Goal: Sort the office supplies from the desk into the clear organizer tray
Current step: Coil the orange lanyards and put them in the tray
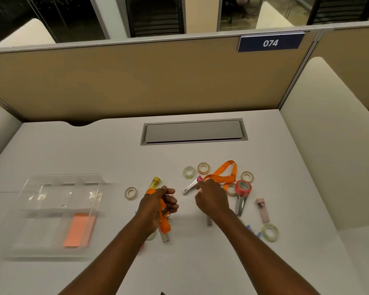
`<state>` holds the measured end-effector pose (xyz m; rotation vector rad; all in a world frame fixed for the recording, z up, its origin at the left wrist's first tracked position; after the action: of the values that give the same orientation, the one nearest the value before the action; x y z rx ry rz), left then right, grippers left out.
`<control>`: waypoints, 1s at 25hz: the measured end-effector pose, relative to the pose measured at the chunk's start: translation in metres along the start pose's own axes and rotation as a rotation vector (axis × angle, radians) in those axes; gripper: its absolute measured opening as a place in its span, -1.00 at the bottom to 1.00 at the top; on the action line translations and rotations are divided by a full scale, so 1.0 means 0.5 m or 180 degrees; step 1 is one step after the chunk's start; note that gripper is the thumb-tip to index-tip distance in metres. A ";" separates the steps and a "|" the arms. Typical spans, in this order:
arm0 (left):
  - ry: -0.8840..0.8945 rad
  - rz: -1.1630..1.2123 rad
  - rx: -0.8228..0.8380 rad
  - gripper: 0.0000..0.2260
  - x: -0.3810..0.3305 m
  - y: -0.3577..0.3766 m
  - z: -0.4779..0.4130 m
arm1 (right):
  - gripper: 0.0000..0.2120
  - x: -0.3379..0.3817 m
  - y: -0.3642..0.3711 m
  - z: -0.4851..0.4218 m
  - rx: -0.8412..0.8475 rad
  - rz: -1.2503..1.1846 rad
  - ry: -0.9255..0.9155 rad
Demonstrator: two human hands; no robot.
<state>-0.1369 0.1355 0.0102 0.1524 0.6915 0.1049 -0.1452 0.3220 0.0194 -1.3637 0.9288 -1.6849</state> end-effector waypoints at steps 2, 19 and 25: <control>0.0037 -0.0417 -0.0080 -0.74 0.000 -0.013 0.007 | -0.67 -0.040 0.053 -0.007 0.0469 0.0733 -0.0037; 0.1284 -0.0684 0.0151 -0.82 -0.158 0.031 0.163 | -0.89 0.112 -0.388 -0.027 -0.0563 -0.2475 -0.0756; 0.2341 -0.0714 0.0222 -0.84 -0.341 0.096 0.305 | -0.85 0.305 -0.531 0.043 -0.0003 -0.2202 -0.1432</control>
<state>-0.1717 0.1418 0.2414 0.0996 1.4413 -0.0866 -0.1755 0.3019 0.3241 -2.1070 0.1969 -1.7162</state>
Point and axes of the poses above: each hand's wrist, its own z-axis away from the middle knuckle, its own y-axis out of the palm, x = y × z, the point moved 10 cm from there along -z, towards the middle knuckle, and after that the axes turned 5 degrees about -y, right-handed, at the moved point
